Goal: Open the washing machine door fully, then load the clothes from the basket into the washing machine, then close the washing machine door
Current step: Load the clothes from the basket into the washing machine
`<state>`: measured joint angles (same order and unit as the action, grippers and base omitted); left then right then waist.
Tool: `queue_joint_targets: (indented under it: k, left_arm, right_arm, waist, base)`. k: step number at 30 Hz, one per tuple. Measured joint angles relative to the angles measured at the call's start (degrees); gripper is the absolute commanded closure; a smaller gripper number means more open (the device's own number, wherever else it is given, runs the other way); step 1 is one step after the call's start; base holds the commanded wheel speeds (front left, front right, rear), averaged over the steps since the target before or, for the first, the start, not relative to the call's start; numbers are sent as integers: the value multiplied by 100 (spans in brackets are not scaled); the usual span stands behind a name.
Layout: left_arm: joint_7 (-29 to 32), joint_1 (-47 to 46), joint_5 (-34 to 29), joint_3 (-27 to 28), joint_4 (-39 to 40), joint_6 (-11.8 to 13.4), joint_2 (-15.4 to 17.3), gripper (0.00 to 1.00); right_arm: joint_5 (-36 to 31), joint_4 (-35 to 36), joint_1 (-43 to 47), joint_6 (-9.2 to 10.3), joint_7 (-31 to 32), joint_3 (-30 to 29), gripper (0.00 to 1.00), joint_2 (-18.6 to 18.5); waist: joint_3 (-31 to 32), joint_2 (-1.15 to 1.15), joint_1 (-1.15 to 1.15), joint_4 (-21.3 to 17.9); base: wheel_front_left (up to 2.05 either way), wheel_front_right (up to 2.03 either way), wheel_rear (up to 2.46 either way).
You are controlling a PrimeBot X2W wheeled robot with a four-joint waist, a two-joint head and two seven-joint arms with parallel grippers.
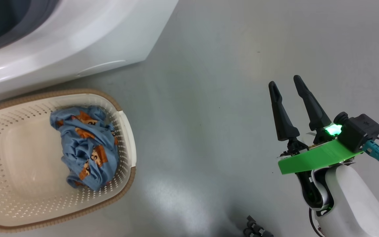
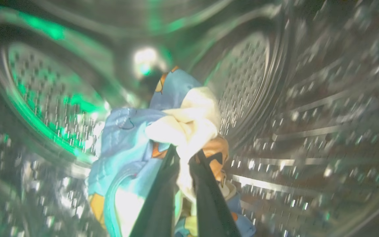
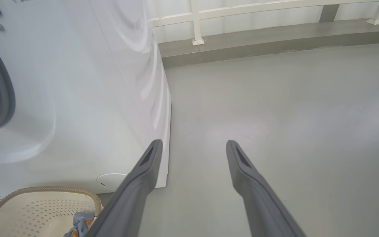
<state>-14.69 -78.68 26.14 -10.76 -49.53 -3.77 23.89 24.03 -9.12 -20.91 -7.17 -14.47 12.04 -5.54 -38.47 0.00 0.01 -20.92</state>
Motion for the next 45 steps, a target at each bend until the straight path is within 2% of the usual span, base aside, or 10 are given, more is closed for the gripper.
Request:
queue_joint_targets:
  k: [1,2,5,11,20,28,37,42,45]
  left_arm:
    - [1,54,-7,-8,-200,16,-33,8]
    - [8,71,-12,-29,-428,22,-54,0]
    - [141,34,-107,-172,-980,20,-70,0]
    - [594,-98,-53,-310,-1705,-202,-207,0]
    - [470,-168,18,-446,-2123,-283,-231,0]
    - [157,315,20,-588,-2226,-336,-243,0]
    - [60,1004,114,-713,-2268,-359,-419,0]
    - [47,1454,219,-717,-2031,-359,-521,0]
    - [36,1816,261,-614,-1621,-357,-532,0]
  right_arm:
    - [-9,-14,0,0,0,-4,0,0]
    - [-18,-22,0,0,0,-4,0,2]
    - [-47,-42,-1,0,0,5,0,2]
    - [-47,-114,-5,0,0,48,0,0]
    - [-37,-231,-9,0,0,80,0,-7]
    - [30,-309,-9,0,0,111,0,-94]
    - [77,-398,-8,0,0,104,0,-235]
    - [122,-460,9,0,0,76,0,-345]
    - [132,-479,24,0,0,57,0,-379]
  waist:
    - [5,0,0,-3]
    - [18,0,0,-2]
    - [68,0,0,20]
    - [229,0,-1,56]
    - [556,0,-1,87]
    - [905,0,-1,122]
    - [1360,0,-1,265]
    - [1647,0,-2,387]
    - [1827,0,-2,475]
  base:
    - [0,0,0]
    - [0,0,0]
    - [0,0,0]
    - [0,0,0]
    - [0,0,0]
    - [0,0,0]
    - [0,0,0]
    - [0,0,0]
    - [0,0,0]
